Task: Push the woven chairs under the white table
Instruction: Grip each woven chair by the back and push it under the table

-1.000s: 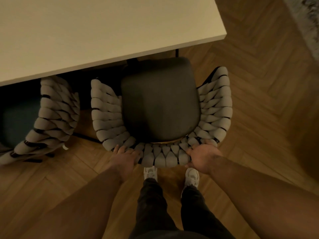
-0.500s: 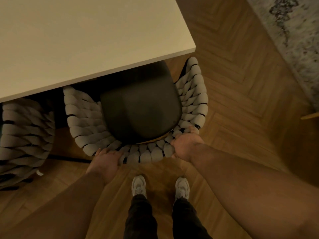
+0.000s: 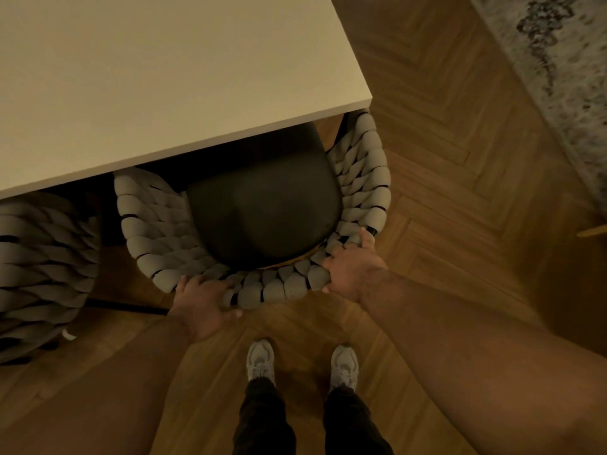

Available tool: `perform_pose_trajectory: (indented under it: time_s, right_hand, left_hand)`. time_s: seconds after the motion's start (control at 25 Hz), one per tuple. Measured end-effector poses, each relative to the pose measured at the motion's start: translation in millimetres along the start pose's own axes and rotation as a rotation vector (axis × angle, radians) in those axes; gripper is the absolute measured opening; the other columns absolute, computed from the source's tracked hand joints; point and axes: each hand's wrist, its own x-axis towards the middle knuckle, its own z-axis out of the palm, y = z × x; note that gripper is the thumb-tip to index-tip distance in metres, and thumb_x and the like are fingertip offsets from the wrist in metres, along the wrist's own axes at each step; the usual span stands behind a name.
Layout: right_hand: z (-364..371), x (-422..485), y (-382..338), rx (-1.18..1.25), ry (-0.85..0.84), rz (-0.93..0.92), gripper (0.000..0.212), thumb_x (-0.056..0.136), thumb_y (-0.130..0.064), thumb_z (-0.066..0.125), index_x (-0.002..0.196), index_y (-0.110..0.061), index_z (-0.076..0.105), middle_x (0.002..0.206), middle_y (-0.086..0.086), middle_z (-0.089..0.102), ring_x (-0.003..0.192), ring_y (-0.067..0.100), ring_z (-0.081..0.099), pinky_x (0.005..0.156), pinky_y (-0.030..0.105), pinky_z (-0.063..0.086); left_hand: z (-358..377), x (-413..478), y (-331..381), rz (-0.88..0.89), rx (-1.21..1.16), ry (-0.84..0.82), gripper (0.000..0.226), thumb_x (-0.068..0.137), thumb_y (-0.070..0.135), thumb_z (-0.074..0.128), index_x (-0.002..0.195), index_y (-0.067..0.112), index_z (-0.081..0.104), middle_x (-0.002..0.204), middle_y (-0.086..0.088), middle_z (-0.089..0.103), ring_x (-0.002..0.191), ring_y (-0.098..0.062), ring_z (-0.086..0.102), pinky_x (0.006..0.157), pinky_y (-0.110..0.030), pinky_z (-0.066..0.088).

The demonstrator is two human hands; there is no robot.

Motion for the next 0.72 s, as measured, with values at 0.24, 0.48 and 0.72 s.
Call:
perform_pose_trajectory:
  time_s: [0.24, 0.48, 0.72]
  right_hand:
    - [-2, 10, 7, -0.003, -0.009, -0.051, 0.067, 0.103, -0.064, 0.039, 0.161, -0.032, 0.029, 0.163, 0.0, 0.036, 0.15, 0.03, 0.034, 0.12, 0.07, -0.004]
    - [3, 15, 4, -0.082, 0.032, -0.056, 0.065, 0.101, -0.066, 0.039, 0.153, -0.028, 0.038, 0.153, 0.001, 0.045, 0.137, 0.027, 0.047, 0.117, 0.065, 0.013]
    - [-3, 12, 3, -0.093, 0.05, -0.079, 0.059, 0.101, -0.06, 0.046, 0.147, -0.023, 0.046, 0.145, 0.003, 0.051, 0.13, 0.026, 0.053, 0.114, 0.048, 0.029]
  left_hand:
    - [-8, 3, 3, -0.006, -0.138, -0.01, 0.051, 0.098, 0.058, 0.056, 0.146, 0.05, 0.044, 0.16, 0.011, 0.039, 0.152, -0.029, 0.014, 0.123, -0.049, -0.008]
    - [-6, 4, 2, -0.012, -0.172, -0.031, 0.052, 0.097, 0.059, 0.056, 0.146, 0.05, 0.044, 0.159, 0.012, 0.04, 0.151, -0.03, 0.015, 0.122, -0.049, -0.011]
    - [-11, 0, 3, -0.018, -0.167, -0.039, 0.051, 0.096, 0.06, 0.057, 0.145, 0.05, 0.045, 0.156, 0.009, 0.043, 0.148, -0.03, 0.018, 0.122, -0.047, -0.001]
